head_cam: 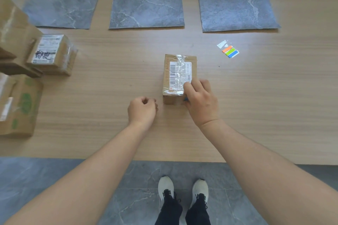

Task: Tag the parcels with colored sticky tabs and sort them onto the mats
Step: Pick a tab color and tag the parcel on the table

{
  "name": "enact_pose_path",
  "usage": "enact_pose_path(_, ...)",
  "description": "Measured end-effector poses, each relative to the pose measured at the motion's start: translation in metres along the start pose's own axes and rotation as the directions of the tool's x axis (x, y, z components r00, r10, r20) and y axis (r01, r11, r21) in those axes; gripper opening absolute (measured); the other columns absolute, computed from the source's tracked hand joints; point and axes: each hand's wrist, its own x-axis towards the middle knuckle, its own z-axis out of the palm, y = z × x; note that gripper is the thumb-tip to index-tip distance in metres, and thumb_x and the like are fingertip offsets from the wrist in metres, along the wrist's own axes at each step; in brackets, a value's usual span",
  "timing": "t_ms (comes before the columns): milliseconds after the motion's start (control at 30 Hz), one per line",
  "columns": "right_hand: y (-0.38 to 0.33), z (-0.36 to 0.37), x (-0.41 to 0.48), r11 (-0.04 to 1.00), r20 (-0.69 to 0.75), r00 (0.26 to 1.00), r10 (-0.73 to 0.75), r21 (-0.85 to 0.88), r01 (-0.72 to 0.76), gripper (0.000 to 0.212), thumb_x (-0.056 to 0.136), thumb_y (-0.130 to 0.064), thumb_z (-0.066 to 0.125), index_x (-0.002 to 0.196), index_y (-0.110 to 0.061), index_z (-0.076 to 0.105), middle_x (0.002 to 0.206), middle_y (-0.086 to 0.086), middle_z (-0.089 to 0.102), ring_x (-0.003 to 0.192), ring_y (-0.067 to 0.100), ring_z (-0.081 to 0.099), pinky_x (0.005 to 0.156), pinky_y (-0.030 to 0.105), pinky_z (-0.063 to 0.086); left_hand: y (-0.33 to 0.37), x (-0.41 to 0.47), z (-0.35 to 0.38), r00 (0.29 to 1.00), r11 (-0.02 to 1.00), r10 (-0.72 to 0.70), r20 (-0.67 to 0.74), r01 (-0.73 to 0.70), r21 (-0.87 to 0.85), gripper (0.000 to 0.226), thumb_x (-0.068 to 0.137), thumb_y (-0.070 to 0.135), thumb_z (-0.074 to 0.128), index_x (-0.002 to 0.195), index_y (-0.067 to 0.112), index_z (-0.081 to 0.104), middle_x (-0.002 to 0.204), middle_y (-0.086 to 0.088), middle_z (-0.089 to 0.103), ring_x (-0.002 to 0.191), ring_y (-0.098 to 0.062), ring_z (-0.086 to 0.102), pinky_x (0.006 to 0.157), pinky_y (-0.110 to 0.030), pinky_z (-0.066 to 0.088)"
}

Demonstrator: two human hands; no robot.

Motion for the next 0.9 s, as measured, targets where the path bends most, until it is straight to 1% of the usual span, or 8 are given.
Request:
enact_pose_path(100,-0.001,0.000,0.002,0.998,0.012,1.000,0.009,0.055,-0.009,0.041,0.062,0.004,0.077,0.082,-0.015,0.047,0.085,0.002,0.053,0.091,0.026,0.045,0.045,0.036,0.046,0.015,0.005,-0.005,0.999,0.993,0.021,0.027,-0.018,-0.121,0.024,0.091,0.018,0.046,0.091,0.022,0.070,0.086,-0.005,0.071,0.082,-0.021,0.068,0.091,-0.045,0.058)
enact_pose_path(200,0.003,-0.017,0.006,0.941,0.068,0.991,0.112,0.314,-0.128,0.031,0.077,-0.031,0.083,0.086,-0.016,0.058,0.090,-0.003,0.057,0.089,0.020,0.050,0.072,0.035,0.047,0.034,-0.002,-0.001,0.991,0.978,0.032,0.129,-0.004,-0.208,0.032,0.095,0.031,0.045,0.114,0.023,0.070,0.110,-0.003,0.064,0.100,-0.017,0.060,0.095,-0.037,0.050)
enact_pose_path(267,-0.001,-0.032,0.010,0.738,0.086,0.908,0.411,0.553,-0.387,0.025,0.092,-0.042,0.068,0.102,-0.019,0.063,0.101,-0.005,0.062,0.092,0.011,0.056,0.082,0.030,0.044,0.041,-0.007,0.002,0.980,0.969,0.037,0.194,0.012,-0.246,0.042,0.099,0.037,0.042,0.131,0.021,0.064,0.131,0.000,0.059,0.120,-0.016,0.054,0.107,-0.036,0.044)
enact_pose_path(333,-0.004,-0.033,0.012,0.378,0.331,0.705,0.627,0.662,-0.647,0.028,0.103,-0.040,0.051,0.112,-0.018,0.065,0.106,-0.001,0.065,0.093,0.001,0.057,0.081,0.021,0.044,0.045,-0.010,0.005,0.965,0.966,0.049,0.259,0.020,-0.256,0.046,0.103,0.037,0.033,0.139,0.023,0.058,0.142,0.004,0.055,0.131,-0.014,0.047,0.114,-0.036,0.037)
enact_pose_path(433,-0.013,-0.024,0.012,0.094,0.628,0.519,0.581,0.581,-0.808,0.050,0.096,-0.058,0.038,0.119,-0.025,0.068,0.118,-0.005,0.071,0.109,0.007,0.058,0.101,0.026,0.046,0.046,-0.012,0.006,0.935,0.962,0.042,0.351,0.057,-0.268,0.051,0.105,0.040,0.021,0.140,0.028,0.056,0.130,0.015,0.062,0.128,-0.011,0.052,0.105,-0.030,0.038)
enact_pose_path(500,-0.021,-0.027,0.015,0.035,0.650,0.479,0.590,0.572,-0.820,0.056,0.093,-0.061,0.036,0.123,-0.027,0.068,0.125,-0.004,0.070,0.110,0.011,0.060,0.106,0.036,0.046,0.049,-0.013,0.004,0.929,0.955,0.022,0.369,0.090,-0.283,0.053,0.104,0.043,0.020,0.140,0.028,0.056,0.126,0.015,0.064,0.124,-0.014,0.057,0.099,-0.027,0.040)
enact_pose_path(633,-0.030,-0.056,0.030,0.010,0.639,0.476,0.604,0.592,-0.806,0.041,0.105,-0.044,0.034,0.118,-0.026,0.070,0.112,-0.010,0.071,0.100,0.008,0.062,0.079,0.023,0.045,0.066,-0.025,-0.006,0.930,0.968,0.039,0.366,0.056,-0.246,0.050,0.103,0.046,0.023,0.135,0.032,0.058,0.130,0.013,0.062,0.119,-0.018,0.057,0.109,-0.035,0.035)
enact_pose_path(900,-0.049,-0.149,0.084,0.072,0.548,0.566,0.615,0.676,-0.733,0.040,0.105,-0.046,0.037,0.106,-0.025,0.070,0.097,-0.009,0.071,0.089,0.011,0.064,0.069,0.025,0.043,0.146,-0.068,-0.035,0.910,0.960,0.193,0.367,-0.097,-0.264,0.052,0.102,0.050,0.024,0.132,0.031,0.061,0.121,0.010,0.067,0.100,-0.018,0.061,0.101,-0.037,0.043)
